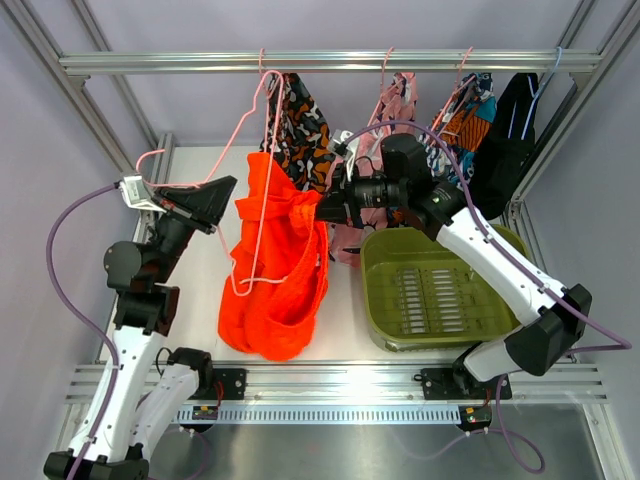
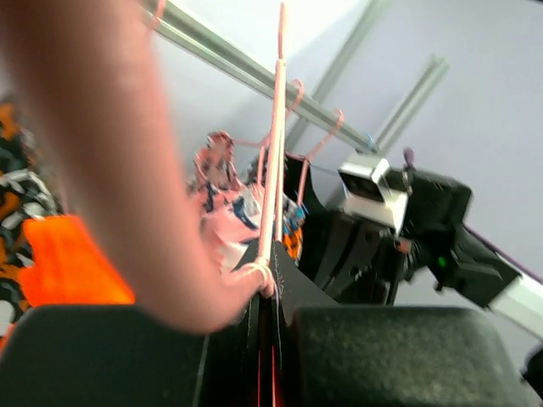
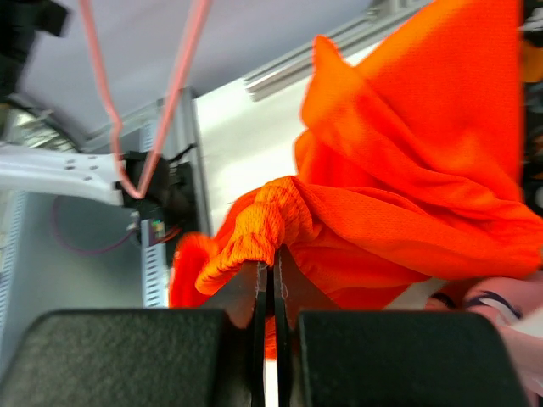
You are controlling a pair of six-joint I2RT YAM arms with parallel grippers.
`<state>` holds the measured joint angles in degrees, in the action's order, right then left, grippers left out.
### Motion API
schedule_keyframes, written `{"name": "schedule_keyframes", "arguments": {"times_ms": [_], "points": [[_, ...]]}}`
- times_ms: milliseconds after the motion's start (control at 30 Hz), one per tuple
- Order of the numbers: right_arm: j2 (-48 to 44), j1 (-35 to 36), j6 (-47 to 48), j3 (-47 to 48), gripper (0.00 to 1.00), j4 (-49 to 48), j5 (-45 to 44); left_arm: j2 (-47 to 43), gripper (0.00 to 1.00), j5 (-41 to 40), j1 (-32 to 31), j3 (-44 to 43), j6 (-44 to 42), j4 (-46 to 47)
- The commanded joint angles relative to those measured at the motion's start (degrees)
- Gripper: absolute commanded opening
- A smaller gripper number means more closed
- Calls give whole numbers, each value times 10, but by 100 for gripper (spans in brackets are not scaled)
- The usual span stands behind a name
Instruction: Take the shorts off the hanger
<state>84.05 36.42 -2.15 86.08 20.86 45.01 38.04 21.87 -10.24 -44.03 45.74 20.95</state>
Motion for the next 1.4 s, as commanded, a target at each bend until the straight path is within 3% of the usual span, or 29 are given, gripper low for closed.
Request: {"name": "schedule_keyframes", "arguments": {"times_ms": [0,100,133,300,433,633,700,767,800,833,933,1033,1367], "points": [[-25,5,40,4,0,-6,-128,-4,0,-85,0,-64,-47,-6],[-28,0,64,-1,0,-4,-149,-5,0,-115,0,-147,-190,-180],[-24,0,92,-6,0,16,-132,-11,0,-163,0,-199,-258,-311],[-7,0,161,-8,2,75,-101,-23,0,-241,0,-261,-332,-502],[15,0,189,-1,4,108,-118,-27,0,-321,0,-268,-368,-591],[49,0,210,29,3,136,-128,22,0,-372,0,-281,-380,-643],[52,0,215,35,9,137,-126,54,0,-378,0,-287,-385,-646],[55,0,222,51,23,146,-121,78,0,-378,0,-304,-392,-640],[57,0,228,58,49,160,-116,105,0,-373,0,-311,-395,-637],[56,-1,232,69,61,167,-114,119,0,-371,0,-319,-399,-633],[45,-8,243,76,80,182,-81,176,0,-347,7,-353,-405,-609],[28,-22,240,76,85,181,-55,229,0,-299,29,-394,-398,-579],[-26,-77,232,40,87,176,-27,337,0,-148,132,-512,-355,-504]]}}
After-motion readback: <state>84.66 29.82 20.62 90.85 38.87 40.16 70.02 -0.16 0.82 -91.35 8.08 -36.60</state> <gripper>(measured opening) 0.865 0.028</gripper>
